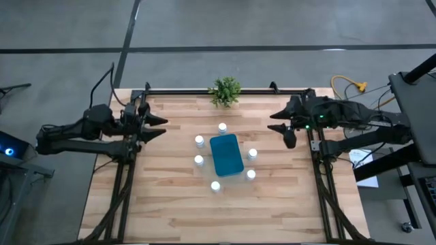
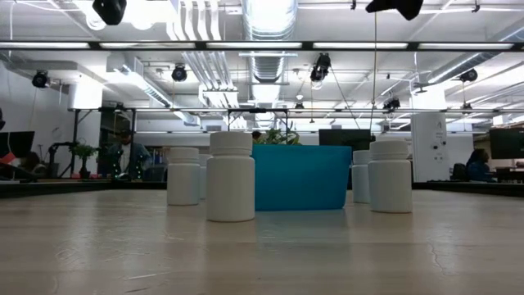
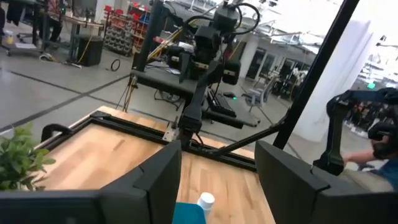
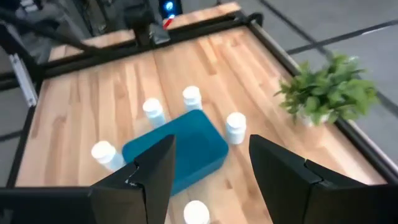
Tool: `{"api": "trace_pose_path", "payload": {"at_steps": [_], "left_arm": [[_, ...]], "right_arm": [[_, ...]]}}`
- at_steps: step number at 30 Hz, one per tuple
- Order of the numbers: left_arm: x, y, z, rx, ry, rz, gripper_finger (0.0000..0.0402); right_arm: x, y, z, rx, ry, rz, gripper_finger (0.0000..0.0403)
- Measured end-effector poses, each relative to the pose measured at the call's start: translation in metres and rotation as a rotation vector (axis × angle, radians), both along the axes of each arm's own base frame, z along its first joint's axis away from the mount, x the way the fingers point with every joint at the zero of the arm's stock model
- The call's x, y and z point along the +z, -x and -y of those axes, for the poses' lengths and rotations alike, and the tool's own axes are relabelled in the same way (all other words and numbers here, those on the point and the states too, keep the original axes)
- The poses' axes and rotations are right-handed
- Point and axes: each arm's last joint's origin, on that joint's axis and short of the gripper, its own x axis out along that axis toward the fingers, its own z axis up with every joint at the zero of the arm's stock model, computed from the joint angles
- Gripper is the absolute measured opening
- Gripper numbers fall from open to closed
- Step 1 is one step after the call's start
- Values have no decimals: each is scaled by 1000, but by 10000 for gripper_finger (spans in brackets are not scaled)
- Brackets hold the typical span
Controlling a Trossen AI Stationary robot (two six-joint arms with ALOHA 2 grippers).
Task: Pick and place pill bottles into a basket
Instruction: Put the white medicine bottle into the blue bin
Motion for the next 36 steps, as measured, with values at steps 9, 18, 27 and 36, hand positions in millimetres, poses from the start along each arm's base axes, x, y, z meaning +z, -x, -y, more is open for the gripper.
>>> {"api": "trace_pose_path", "payload": {"at_steps": [9,18,27,36], "left_arm": [[5,-8,0,-1,-2,-206,187],[13,-17,-1,-6,-46,-216,187],[16,-16,-1,5,-52,-203,187],[17,-15,-1,5,-50,-193,187]], "right_arm": [[-13,-20,0,41,10,-160,196],[-11,-24,-1,55,-1,-215,196],[-6,-32,0,34,-22,-246,196],[-7,-37,1,-10,11,-287,196]]}}
